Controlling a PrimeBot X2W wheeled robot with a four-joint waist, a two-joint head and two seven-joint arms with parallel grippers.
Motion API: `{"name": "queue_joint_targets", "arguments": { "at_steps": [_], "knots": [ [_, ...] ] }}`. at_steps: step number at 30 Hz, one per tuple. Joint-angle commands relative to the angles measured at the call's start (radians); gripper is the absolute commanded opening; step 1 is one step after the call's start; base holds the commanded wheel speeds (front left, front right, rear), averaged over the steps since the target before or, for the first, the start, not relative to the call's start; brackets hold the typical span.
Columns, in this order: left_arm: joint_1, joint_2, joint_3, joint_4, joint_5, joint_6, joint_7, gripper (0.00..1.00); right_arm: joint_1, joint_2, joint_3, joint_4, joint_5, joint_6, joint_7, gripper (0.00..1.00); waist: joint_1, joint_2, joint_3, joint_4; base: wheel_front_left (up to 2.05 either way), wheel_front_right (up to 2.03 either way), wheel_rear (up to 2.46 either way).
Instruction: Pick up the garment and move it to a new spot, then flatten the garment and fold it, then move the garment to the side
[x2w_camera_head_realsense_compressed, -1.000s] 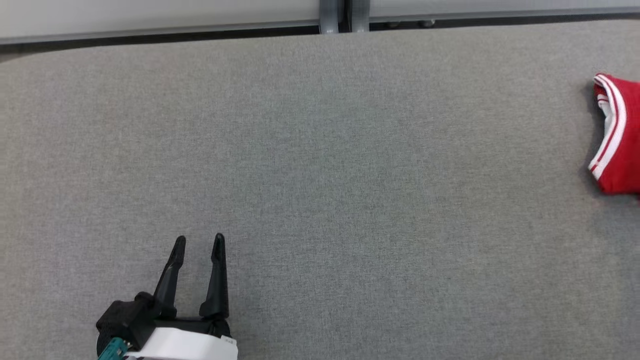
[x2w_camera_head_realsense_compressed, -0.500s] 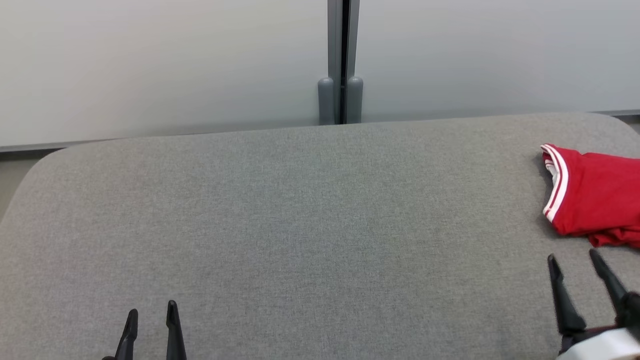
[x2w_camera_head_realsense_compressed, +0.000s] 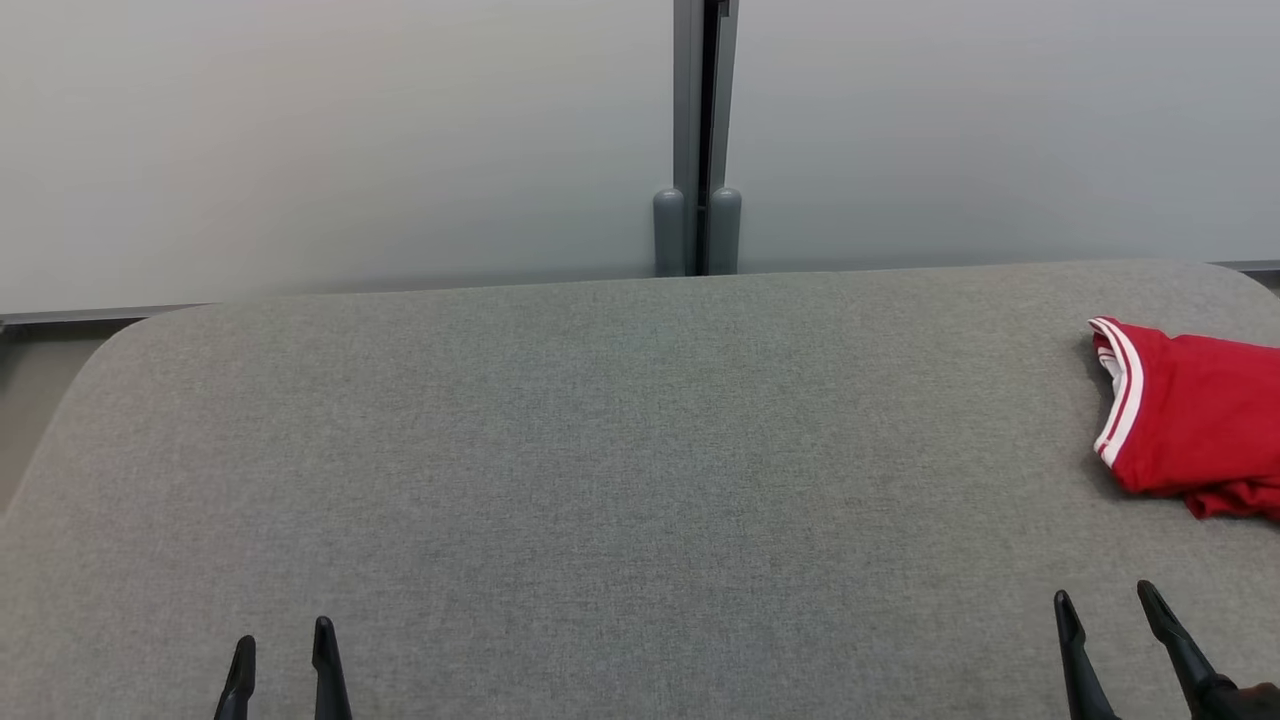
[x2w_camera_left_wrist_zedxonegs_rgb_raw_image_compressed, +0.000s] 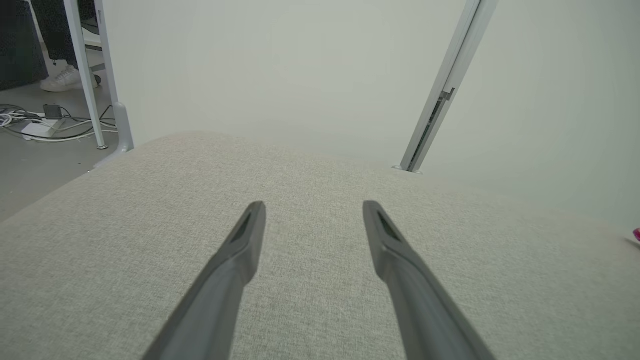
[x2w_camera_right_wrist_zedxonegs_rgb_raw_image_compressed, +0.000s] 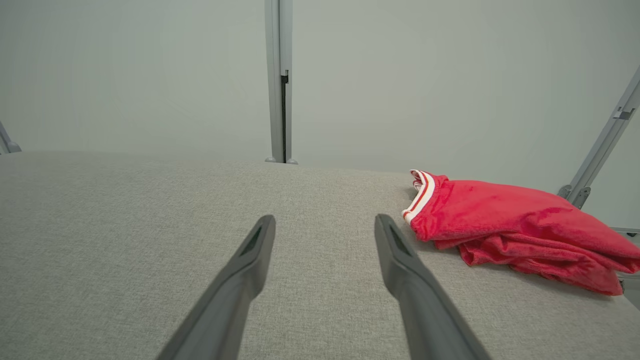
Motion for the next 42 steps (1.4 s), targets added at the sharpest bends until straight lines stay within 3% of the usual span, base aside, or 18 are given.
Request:
{"name": "queue_joint_targets", "arguments": {
  "at_steps": [1,6,23,42],
  "knots": [
    [0.0,0.004,0.001,-0.008,0.008,-0.006,0.001,0.0,0.007,0.0,-0.004,0.0,-0.007,0.0,-0.005,0.0,0.0,0.0,-0.001,0.01,0.0,0.0,0.0],
    [0.001,-0.009,-0.004,0.036,-0.002,-0.001,0.002,0.0,0.006,0.016,0.006,0.043,0.007,0.0,0.007,0.0,0.0,0.0,0.0,0.007,0.0,0.0,0.0],
    [-0.08,-0.006,0.023,0.061,-0.284,-0.044,0.086,0.0,-0.063,0.012,-0.002,0.063,0.359,0.0,0.09,0.0,0.0,0.0,0.005,0.005,0.0,0.0,0.0],
    [-0.153,-0.003,0.048,0.083,-0.539,-0.083,0.162,0.0,-0.125,0.009,-0.007,0.081,0.678,0.0,0.164,0.0,0.0,0.0,0.01,0.002,0.0,0.0,0.0]
  ]
}}
